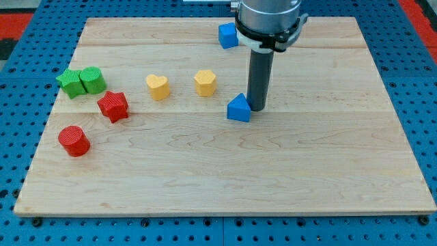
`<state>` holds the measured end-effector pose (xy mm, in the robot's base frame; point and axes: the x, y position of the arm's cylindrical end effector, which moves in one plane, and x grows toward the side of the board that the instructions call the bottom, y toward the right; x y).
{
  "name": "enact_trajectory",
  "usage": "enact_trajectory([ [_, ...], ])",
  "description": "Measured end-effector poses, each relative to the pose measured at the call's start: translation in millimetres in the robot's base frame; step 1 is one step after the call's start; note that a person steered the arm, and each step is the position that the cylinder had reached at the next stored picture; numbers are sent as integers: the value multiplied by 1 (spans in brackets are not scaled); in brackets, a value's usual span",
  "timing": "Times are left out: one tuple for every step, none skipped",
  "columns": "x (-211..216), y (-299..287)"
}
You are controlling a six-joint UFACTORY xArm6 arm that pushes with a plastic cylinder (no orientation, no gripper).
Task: Push the blue cube to the blue triangle
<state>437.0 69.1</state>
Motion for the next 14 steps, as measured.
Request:
enact_trajectory([
  [-67,64],
  [-156,102],
  [-222,56],
  [-245,22],
  [-208,-48],
  [-176,-70],
  [-144,-79],
  [-173,-91],
  [-153,-139],
  [-134,-150],
  [-128,-94],
  [-132,-83],
  [-143,-70],
  [-115,-58],
])
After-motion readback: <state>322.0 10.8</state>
